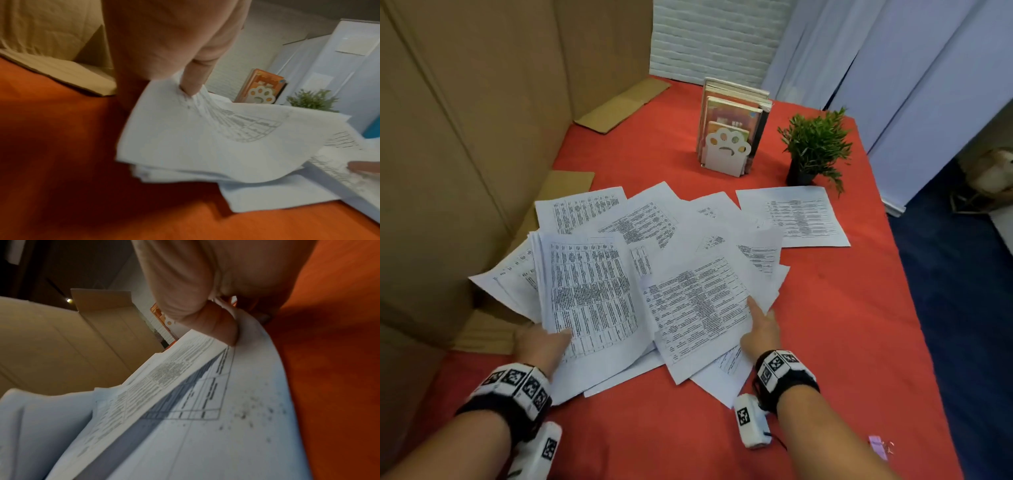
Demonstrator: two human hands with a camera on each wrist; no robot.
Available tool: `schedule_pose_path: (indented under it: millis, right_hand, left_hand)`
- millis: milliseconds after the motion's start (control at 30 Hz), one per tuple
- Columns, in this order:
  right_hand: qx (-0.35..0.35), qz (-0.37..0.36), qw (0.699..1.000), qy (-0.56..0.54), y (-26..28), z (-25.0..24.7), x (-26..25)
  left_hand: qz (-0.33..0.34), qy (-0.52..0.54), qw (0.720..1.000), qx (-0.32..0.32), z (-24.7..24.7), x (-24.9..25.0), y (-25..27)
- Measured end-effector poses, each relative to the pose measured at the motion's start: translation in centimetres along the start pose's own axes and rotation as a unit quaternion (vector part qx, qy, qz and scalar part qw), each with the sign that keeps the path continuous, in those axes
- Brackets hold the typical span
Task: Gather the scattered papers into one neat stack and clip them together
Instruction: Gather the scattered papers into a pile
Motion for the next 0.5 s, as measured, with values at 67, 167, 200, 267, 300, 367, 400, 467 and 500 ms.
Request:
schedule_pose_path:
  millis: [67,167,200,267,300,367,400,467,500]
  right_hand:
    - [0.057,0.027,0.996,0.059,1.3,-0.2,-0.8]
    - [0.133,-0.016,0.985,0.105,2.8,-0.4,-2.5]
    - [0.134,-0.038,0.984,0.110,3.1,-0.5,-3.0]
    - [0.096,-0.078,0.987,0.105,3.6,-0.2,-3.7]
    - [0.059,-0.094,0.990,0.082,3.8,0.1,-3.9]
    - [-0.043,-0.099,0.994,-0.034,4.4,0.8,-4.3]
    - [-0.088,-0.088,0.987,-0.104,4.8,1.1,-4.4]
    - [-0.143,-0.070,0.966,-0.202,5.5,1.5,-4.6]
    - [-0.156,-0.061,0.957,-0.236,5.8,1.5,-4.8]
  left_hand:
    - [0.026,-0.048,0.997,0.055,-0.3,0.3,1.0]
    - [0.084,-0.088,0.985,0.120,-0.9,1.8,2.7]
    - [0.104,-0.083,0.984,0.122,-1.1,2.5,3.4]
    - [0.145,-0.078,0.976,0.139,-1.7,4.2,5.1]
    - [0.164,-0.070,0.972,0.151,-2.1,5.1,6.1]
    - [0.203,-0.042,0.963,0.173,-2.8,6.8,8.1]
    - [0.220,-0.021,0.959,0.178,-3.0,7.6,8.8]
    - [0.243,0.031,0.952,0.181,-3.2,9.0,9.9]
    - [0.252,0.056,0.949,0.179,-3.1,9.8,10.4]
Point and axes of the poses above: each hand's wrist, its own y-axis away from the middle knuckle, its own z-axis out of the palm, x = y × z, the point moved 1 cm from there along -y, towards the middle knuckle, and after that the axes turned 14 degrees about -y, right-handed, at the moved point
